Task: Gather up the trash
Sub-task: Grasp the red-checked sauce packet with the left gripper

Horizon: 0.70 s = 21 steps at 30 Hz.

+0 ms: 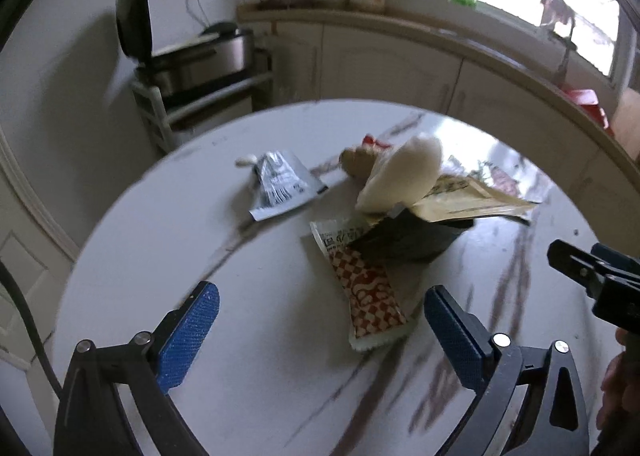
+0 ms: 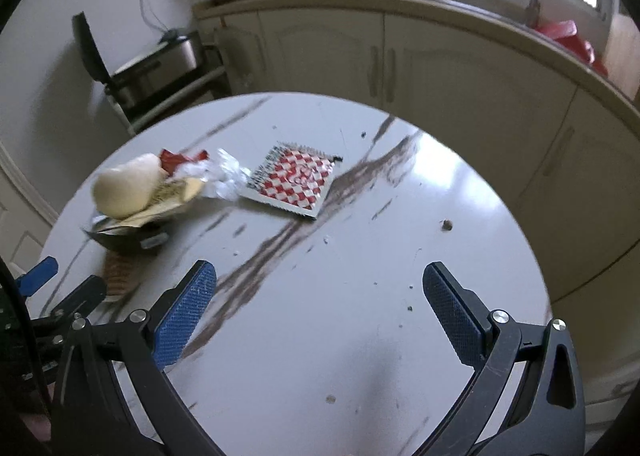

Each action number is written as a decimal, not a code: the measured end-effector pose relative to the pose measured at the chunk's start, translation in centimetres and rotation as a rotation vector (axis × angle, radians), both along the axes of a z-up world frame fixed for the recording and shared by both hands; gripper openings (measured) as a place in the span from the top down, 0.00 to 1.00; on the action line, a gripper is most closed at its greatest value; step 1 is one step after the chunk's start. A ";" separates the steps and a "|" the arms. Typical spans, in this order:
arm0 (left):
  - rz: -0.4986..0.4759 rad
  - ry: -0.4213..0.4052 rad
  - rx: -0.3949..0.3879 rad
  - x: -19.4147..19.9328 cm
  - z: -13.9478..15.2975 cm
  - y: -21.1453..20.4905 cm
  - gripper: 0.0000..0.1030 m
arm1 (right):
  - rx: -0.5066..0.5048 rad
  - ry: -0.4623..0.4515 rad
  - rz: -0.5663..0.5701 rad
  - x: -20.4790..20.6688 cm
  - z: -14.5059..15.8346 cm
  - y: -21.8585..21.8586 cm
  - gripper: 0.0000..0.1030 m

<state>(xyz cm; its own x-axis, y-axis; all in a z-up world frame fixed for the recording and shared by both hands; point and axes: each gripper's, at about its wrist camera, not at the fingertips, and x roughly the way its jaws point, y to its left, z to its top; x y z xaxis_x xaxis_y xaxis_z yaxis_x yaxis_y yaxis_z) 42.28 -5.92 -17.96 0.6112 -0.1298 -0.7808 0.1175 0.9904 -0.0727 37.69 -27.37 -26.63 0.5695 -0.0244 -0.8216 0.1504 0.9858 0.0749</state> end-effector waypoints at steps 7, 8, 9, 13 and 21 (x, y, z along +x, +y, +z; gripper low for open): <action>-0.003 0.027 0.012 5.7 0.1 0.0 0.24 | 0.018 0.024 0.004 3.4 -1.6 -1.0 0.00; -0.006 0.022 0.008 6.1 0.1 0.0 0.30 | 0.017 0.026 0.005 4.0 -1.7 -1.1 0.00; -0.010 0.018 0.007 6.7 0.3 0.1 0.34 | 0.017 0.027 0.006 4.6 -1.8 -1.1 0.00; -0.011 0.001 0.005 8.8 0.5 1.0 0.60 | 0.028 0.027 0.006 6.7 -2.3 -1.3 0.00; -0.026 -0.005 -0.020 12.2 0.3 2.6 0.78 | -0.089 0.045 0.037 8.2 -2.8 0.0 0.19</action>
<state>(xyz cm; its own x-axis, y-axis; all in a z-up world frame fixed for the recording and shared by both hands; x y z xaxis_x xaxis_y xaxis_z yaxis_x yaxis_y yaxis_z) 54.51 -3.29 -17.62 0.6111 -0.1616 -0.7749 0.1437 0.9853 -0.0921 45.86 -27.35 -29.39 0.5341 -0.0783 -0.8418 0.1150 0.9932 -0.0194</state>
